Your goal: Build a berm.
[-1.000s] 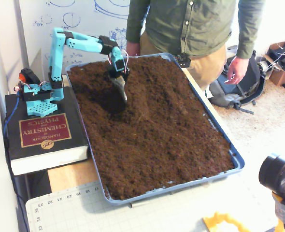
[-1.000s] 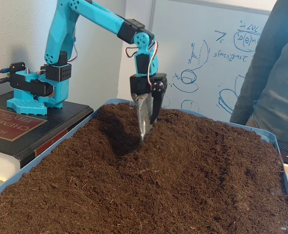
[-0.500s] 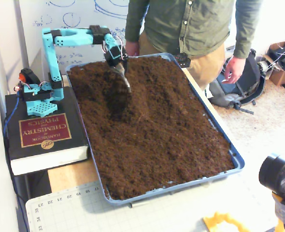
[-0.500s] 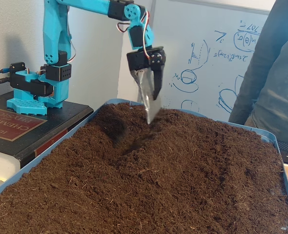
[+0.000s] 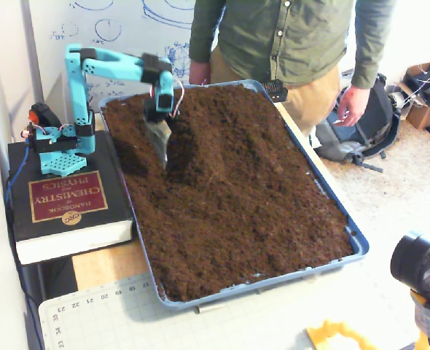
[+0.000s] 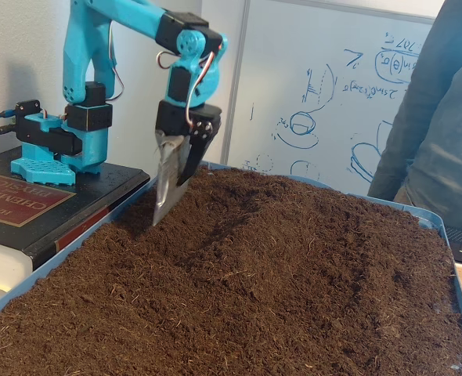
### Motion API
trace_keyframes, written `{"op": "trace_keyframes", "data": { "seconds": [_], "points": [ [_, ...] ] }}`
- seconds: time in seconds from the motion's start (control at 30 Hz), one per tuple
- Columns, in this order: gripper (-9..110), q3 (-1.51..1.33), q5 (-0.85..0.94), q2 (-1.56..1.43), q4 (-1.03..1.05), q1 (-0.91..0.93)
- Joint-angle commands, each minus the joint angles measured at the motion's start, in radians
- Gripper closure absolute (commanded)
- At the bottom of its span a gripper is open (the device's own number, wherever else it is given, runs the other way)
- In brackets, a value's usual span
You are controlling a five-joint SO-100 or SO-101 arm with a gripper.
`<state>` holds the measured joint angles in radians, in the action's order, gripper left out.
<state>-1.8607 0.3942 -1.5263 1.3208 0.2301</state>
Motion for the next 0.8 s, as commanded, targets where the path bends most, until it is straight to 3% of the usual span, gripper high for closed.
{"op": "trace_keyframes", "data": {
  "seconds": [0.0,0.77],
  "points": [
    [101,0.034,0.011,0.026,-0.011,0.032],
    [101,0.06,0.011,0.37,-0.462,0.052]
  ]
}}
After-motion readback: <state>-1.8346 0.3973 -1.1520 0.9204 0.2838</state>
